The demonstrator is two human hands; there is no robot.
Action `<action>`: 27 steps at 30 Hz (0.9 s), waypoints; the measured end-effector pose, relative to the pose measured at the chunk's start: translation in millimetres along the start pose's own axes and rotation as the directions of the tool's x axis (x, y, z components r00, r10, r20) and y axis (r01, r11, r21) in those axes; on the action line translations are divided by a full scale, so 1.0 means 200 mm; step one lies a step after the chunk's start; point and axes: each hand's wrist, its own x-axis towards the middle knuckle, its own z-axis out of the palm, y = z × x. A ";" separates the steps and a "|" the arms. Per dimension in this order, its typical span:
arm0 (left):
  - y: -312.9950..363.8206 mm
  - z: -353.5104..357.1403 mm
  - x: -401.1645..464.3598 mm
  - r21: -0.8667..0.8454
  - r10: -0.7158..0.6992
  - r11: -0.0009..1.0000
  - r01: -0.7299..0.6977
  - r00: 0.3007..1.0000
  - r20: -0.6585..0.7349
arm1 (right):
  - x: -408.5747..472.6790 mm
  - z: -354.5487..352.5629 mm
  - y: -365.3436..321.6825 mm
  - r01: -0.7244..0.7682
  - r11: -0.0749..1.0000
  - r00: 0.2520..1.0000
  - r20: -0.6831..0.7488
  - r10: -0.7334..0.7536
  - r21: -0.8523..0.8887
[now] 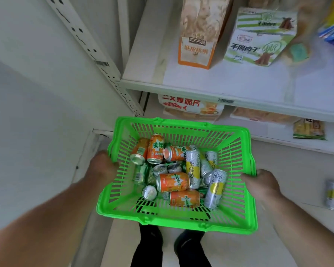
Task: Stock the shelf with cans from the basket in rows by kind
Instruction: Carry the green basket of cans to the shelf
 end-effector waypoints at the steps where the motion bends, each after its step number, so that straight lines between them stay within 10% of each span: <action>1: -0.01 0.04 0.06 -0.007 0.000 1.000 0.000 1.000 0.003 | 0.05 0.05 -0.01 -0.007 1.000 1.000 -0.002 0.007 -0.005; 27: -0.13 0.56 1.02 -0.346 -0.141 0.934 0.089 0.982 -0.128 | 0.73 0.91 -0.11 -0.031 0.999 0.998 -0.054 0.032 0.023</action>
